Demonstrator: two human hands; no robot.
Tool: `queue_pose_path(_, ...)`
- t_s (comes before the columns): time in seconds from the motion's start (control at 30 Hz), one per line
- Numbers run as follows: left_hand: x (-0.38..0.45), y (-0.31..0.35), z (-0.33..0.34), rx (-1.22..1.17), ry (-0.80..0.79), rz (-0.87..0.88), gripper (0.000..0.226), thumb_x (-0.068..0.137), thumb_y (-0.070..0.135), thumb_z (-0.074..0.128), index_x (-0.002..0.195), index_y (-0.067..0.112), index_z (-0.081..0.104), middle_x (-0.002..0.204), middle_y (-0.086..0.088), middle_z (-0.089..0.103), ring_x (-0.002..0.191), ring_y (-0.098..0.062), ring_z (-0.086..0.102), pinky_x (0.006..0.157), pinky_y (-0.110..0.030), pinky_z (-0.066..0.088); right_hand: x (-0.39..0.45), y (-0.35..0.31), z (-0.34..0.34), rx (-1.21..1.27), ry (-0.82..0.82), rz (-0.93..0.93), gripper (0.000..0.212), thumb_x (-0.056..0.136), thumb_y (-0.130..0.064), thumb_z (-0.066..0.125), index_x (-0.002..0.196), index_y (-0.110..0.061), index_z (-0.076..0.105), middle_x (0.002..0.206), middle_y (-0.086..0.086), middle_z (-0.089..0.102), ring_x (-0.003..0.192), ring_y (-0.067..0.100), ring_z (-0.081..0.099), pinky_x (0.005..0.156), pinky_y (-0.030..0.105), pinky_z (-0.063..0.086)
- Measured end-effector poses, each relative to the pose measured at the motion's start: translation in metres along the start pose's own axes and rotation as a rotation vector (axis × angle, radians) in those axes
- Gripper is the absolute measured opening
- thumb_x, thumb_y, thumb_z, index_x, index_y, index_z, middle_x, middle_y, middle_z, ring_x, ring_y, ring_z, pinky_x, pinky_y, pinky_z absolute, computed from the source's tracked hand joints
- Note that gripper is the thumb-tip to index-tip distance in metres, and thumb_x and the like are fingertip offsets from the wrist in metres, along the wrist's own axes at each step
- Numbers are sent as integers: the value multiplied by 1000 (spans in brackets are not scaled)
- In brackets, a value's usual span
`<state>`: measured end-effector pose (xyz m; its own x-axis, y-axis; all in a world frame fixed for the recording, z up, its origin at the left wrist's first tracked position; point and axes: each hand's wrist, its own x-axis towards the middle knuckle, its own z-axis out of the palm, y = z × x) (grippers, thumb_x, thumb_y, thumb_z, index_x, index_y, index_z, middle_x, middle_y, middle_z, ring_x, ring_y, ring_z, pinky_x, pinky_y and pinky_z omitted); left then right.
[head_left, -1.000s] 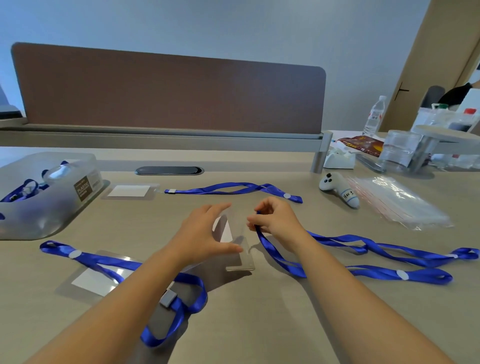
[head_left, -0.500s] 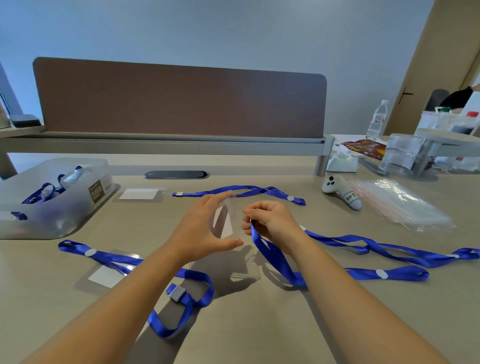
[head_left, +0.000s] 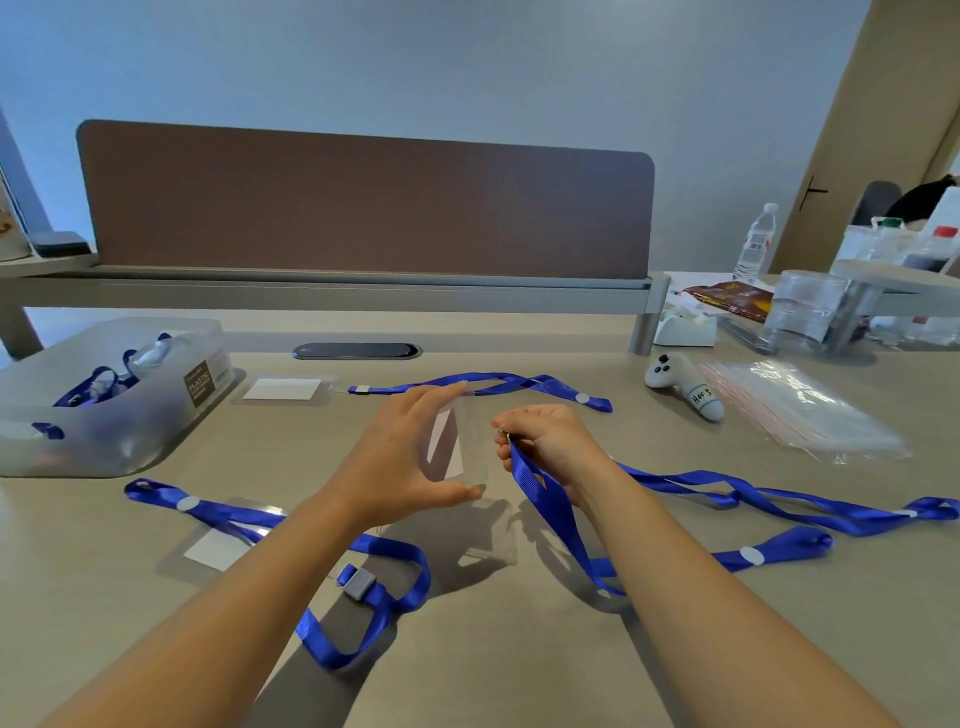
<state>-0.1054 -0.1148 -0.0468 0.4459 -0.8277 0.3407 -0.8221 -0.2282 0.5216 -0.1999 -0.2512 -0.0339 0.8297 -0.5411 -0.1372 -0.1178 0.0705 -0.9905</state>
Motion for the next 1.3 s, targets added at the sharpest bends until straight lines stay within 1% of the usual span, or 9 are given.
queue_pose_path(0.2, 0, 2, -1, 57, -25, -15, 97, 58, 50, 75, 137, 30, 23, 146, 1, 31, 133, -16, 26, 110, -34, 25, -3, -2, 3, 25, -74, -25, 15, 89, -6, 51, 77, -9, 59, 66, 4, 55, 53, 9, 54, 47, 13, 50)
queue_pose_path(0.3, 2, 1, 1, 116, -16, -25, 91, 65, 40, 75, 138, 28, 22, 145, 1, 32, 132, -17, 26, 110, -34, 24, -3, -1, 5, 24, -160, -18, 18, 92, -6, 44, 81, -9, 58, 68, 4, 53, 57, 10, 51, 50, 15, 48)
queue_pose_path(0.43, 4, -8, 3, 192, -35, -43, 93, 63, 46, 74, 139, 30, 23, 146, 2, 31, 134, -17, 24, 111, -35, 20, 1, 1, 7, -56, -188, -10, 21, 94, -7, 40, 82, -11, 56, 71, 2, 54, 57, 8, 47, 52, 15, 44)
queue_pose_path(0.67, 6, -12, 5, 302, -71, -36, 94, 66, 50, 70, 140, 32, 15, 148, 5, 26, 135, -16, 20, 112, -34, 17, 5, 7, 16, -186, -164, -54, 13, 82, -22, 62, 77, -17, 51, 73, -3, 54, 65, 9, 50, 63, 19, 45)
queue_pose_path(0.93, 4, -23, 4, 288, -41, -47, 93, 65, 50, 71, 139, 30, 19, 147, 3, 29, 134, -18, 23, 112, -36, 20, 7, 8, 14, -203, -176, -74, 12, 84, -8, 58, 82, -19, 54, 80, -1, 58, 70, 10, 55, 66, 18, 47)
queue_pose_path(1.03, 3, -29, 5, 256, -54, -88, 99, 56, 56, 72, 138, 33, 21, 144, 1, 31, 132, -20, 24, 109, -37, 21, 6, 8, 14, -233, -172, -100, 12, 85, -4, 56, 85, -16, 55, 80, -1, 60, 70, 9, 59, 64, 17, 51)
queue_pose_path(1.13, 1, -29, 5, 213, -66, -149, 110, 38, 71, 52, 137, 38, 17, 139, 2, 31, 126, -19, 25, 96, -31, 21, 7, 9, 17, -221, -168, -119, 14, 85, 0, 55, 84, -14, 55, 79, 1, 62, 70, 10, 61, 68, 20, 53)
queue_pose_path(1.2, 2, -28, 5, 168, -33, -183, 106, 38, 76, 42, 135, 41, 19, 141, 3, 31, 127, -19, 27, 91, -29, 19, 8, 9, 20, -216, -169, -136, 18, 85, 2, 55, 82, -16, 55, 79, 2, 62, 70, 12, 62, 69, 21, 54)
queue_pose_path(1.3, 6, -25, 3, 170, 42, -222, 76, 64, 70, 51, 131, 37, 32, 138, 3, 41, 125, -19, 34, 86, -29, 22, 8, 9, 22, -235, -171, -157, 15, 84, 2, 56, 84, -13, 57, 77, 2, 62, 68, 11, 62, 64, 17, 55)
